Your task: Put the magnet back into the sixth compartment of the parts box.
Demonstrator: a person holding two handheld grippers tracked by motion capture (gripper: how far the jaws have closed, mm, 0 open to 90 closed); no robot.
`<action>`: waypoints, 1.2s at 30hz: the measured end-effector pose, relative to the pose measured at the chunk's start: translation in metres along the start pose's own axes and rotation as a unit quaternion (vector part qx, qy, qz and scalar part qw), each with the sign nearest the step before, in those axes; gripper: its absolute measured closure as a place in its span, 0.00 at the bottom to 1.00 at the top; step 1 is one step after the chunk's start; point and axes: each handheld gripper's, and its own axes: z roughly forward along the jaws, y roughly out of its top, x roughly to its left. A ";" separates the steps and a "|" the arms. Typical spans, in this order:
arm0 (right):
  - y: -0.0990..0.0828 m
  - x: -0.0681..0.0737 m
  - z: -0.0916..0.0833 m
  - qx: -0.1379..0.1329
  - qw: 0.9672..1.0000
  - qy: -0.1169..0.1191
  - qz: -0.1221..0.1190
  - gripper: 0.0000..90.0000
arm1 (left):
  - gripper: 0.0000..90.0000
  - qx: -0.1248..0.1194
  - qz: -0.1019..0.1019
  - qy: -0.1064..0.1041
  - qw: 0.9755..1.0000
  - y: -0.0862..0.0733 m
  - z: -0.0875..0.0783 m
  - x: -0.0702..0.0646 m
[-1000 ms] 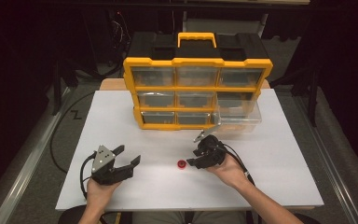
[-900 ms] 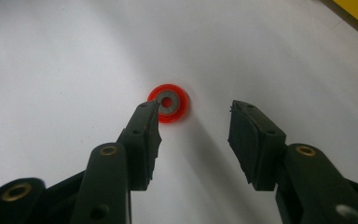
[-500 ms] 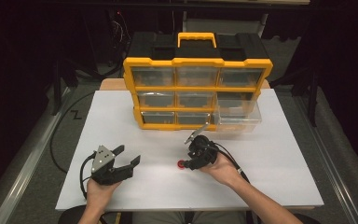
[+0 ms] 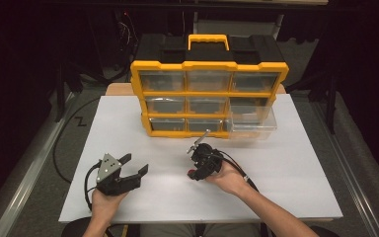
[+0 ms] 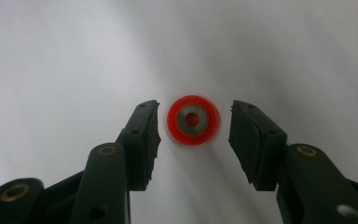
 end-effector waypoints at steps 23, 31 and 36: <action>0.005 0.002 0.013 0.026 0.999 -0.020 -0.011 0.65 | 0.31 0.001 -0.003 -0.001 1.000 0.000 0.000 0.000; 0.004 0.004 0.013 0.028 0.999 -0.031 -0.020 0.70 | 0.31 0.002 -0.005 -0.006 1.000 0.000 0.000 0.000; 0.004 0.004 0.013 0.028 0.999 -0.032 -0.024 0.71 | 0.31 0.001 -0.006 -0.005 1.000 0.000 0.000 0.000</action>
